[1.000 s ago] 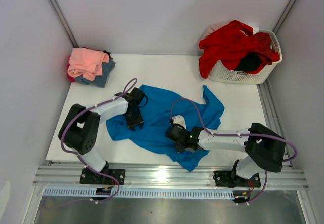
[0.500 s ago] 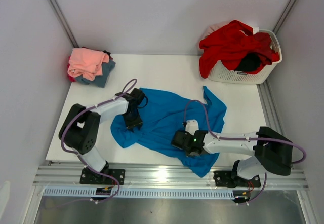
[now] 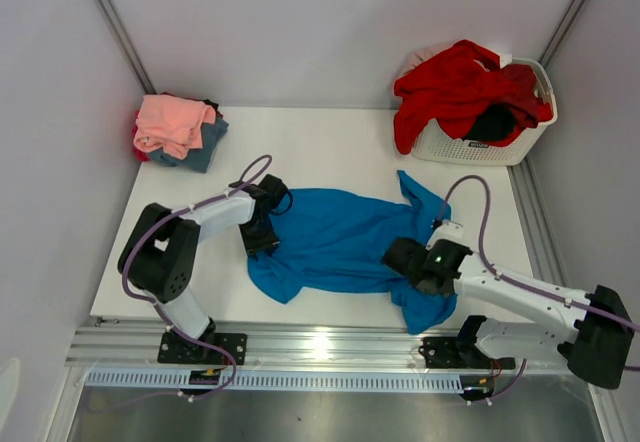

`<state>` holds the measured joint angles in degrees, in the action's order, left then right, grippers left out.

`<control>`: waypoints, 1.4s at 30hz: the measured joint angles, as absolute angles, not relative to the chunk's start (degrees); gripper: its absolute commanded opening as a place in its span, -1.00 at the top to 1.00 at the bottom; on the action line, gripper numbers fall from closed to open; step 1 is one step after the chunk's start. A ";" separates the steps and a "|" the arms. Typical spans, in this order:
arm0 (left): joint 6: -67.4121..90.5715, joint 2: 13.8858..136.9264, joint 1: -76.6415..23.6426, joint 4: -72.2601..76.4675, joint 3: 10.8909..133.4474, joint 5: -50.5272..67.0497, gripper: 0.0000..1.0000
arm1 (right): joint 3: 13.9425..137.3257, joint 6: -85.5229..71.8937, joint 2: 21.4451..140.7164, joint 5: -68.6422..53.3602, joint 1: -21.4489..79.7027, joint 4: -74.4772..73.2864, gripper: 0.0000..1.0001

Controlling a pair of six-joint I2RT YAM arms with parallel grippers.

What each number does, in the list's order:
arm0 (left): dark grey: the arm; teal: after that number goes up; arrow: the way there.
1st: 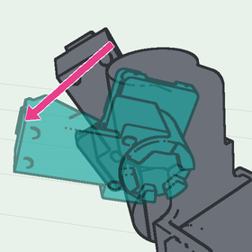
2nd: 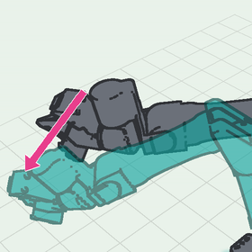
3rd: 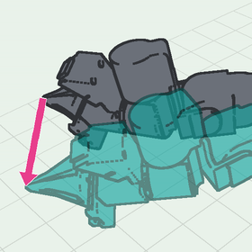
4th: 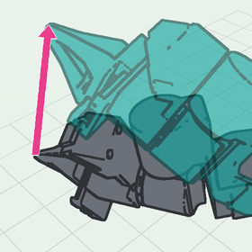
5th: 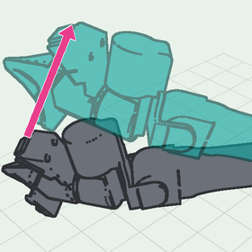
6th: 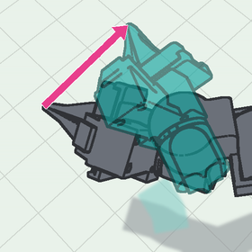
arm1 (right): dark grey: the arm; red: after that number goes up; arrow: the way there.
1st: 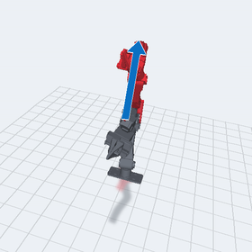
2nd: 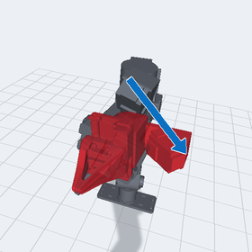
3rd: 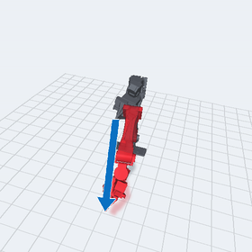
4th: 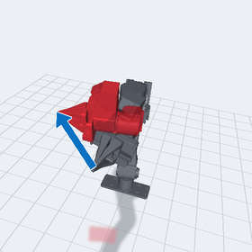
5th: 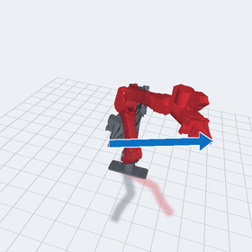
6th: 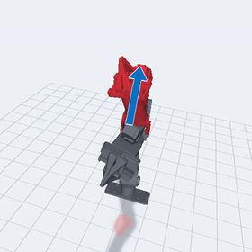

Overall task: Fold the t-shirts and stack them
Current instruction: Flatten out the tshirt

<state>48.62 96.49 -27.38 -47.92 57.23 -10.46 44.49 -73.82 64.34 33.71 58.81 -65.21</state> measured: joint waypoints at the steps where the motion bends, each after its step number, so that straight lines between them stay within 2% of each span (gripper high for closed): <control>1: 48.66 96.47 -27.29 -48.05 57.23 -10.66 0.24 | 44.49 -73.43 63.31 33.80 56.53 -65.21 1.00; 11: 50.85 91.20 -23.68 -50.72 55.59 -14.02 0.27 | 47.59 -67.13 59.02 35.59 42.78 -64.90 1.00; 21: 51.92 81.71 -19.09 -52.73 54.22 -15.70 0.36 | 47.62 -63.33 60.95 35.97 42.11 -64.77 1.00; 23: 50.94 80.12 -21.30 -50.09 52.88 -13.02 0.27 | 47.62 -62.74 61.10 35.66 42.09 -64.12 1.00; 26: 49.39 78.98 -30.74 -47.18 52.07 -10.02 0.18 | 47.62 -61.80 61.78 35.18 42.09 -63.07 1.00; 30: 48.73 80.05 -43.07 -44.47 52.14 -6.26 0.17 | 47.62 -61.17 62.50 34.61 42.09 -62.28 1.00; 37: 47.70 80.66 -49.21 -39.11 46.78 -3.77 0.15 | 47.62 -60.10 62.59 33.47 42.35 -61.21 1.00; 42: 45.43 77.97 -58.00 -35.64 45.60 -5.87 0.17 | 47.62 -59.88 63.44 32.86 43.75 -60.42 1.00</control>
